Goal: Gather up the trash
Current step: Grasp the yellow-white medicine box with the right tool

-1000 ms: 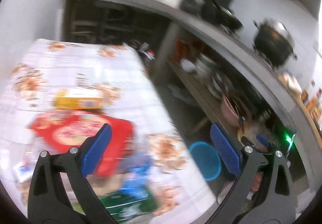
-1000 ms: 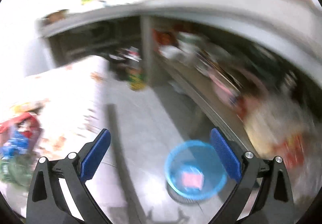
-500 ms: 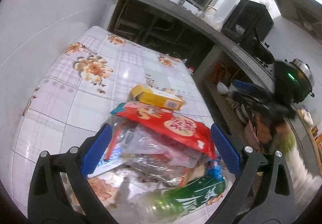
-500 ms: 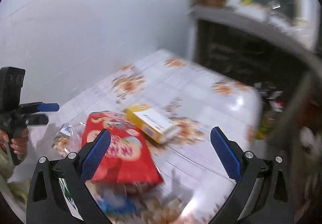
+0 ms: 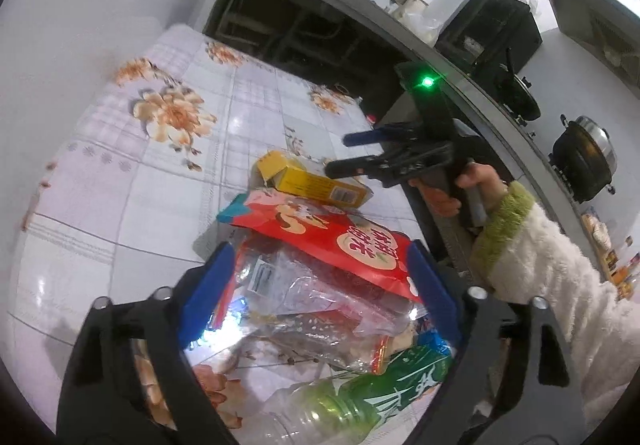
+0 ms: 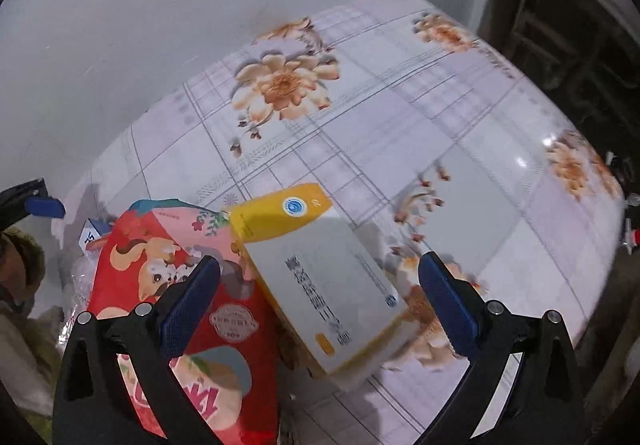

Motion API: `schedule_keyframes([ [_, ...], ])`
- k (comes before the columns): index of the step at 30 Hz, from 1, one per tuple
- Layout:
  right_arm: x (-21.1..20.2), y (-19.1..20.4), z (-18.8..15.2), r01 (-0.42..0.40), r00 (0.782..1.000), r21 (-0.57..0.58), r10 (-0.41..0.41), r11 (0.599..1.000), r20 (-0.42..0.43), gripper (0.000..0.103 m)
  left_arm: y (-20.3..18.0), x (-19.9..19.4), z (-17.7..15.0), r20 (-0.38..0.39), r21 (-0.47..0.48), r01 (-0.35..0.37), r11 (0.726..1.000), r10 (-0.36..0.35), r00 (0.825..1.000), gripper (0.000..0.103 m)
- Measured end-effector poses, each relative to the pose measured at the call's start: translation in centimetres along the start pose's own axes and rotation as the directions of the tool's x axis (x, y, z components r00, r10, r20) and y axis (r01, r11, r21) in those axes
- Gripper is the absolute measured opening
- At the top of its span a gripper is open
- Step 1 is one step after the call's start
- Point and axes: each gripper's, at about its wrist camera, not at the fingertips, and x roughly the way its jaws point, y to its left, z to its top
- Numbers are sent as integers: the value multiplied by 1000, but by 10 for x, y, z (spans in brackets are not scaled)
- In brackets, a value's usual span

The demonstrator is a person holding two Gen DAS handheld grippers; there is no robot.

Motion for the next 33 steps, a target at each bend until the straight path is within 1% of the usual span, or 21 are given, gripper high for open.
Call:
schedule_keyframes([
  [1,5,-1,1,-16,1000,-3,16,1000,-12,96,1,2,1,-10,-9,6,1000,-7,1000,77],
  [3,13,-4,3,-42,999,7,42,999,-26,96,5,10,1,-38,-32,13,999,-14,999,68],
  [4,18,-6,3,-58,998,17,58,998,-38,96,6,11,1,-45,-39,18,999,-20,999,67],
  [6,26,-7,3,-82,995,29,84,996,-50,96,7,16,0,-62,-57,34,998,-37,997,61],
  [8,33,-7,1,-103,993,39,105,994,-60,97,7,19,-1,-69,-63,44,997,-48,996,59],
  [9,33,-6,1,-86,995,34,88,996,-47,96,6,20,-1,-72,-63,47,997,-52,996,56],
  [10,33,-6,-1,-86,995,41,87,995,-38,97,6,21,-1,-74,-63,50,997,-54,996,54],
  [13,30,-12,-4,-106,994,110,107,988,-3,95,3,22,-2,-75,-62,60,996,-65,995,50],
  [15,27,-14,-7,-86,996,143,84,986,20,86,1,22,-2,-77,-59,65,996,-69,995,47],
  [17,25,-16,-9,-83,996,171,79,982,33,78,-2,24,-3,-85,-55,74,996,-79,993,46],
  [18,22,-16,-12,-70,997,193,62,979,47,77,-4,25,-4,-92,-51,77,996,-81,992,46],
  [20,17,-14,-15,-64,996,212,50,975,70,68,-6,28,-5,-104,-48,75,996,-80,991,46],
  [23,14,-9,-16,-45,996,226,26,973,84,60,-9,35,-5,-124,-53,64,996,-71,990,46],
  [26,15,1,-17,7,997,206,-24,979,78,60,-8,45,-4,-158,-73,41,997,-52,986,46],
  [29,17,13,-16,61,995,162,-73,985,67,60,-3,53,-3,-182,-123,44,991,-67,981,46],
  [33,17,14,-18,42,996,170,-54,984,68,60,3,58,1,-181,-190,59,980,-94,979,46],
])
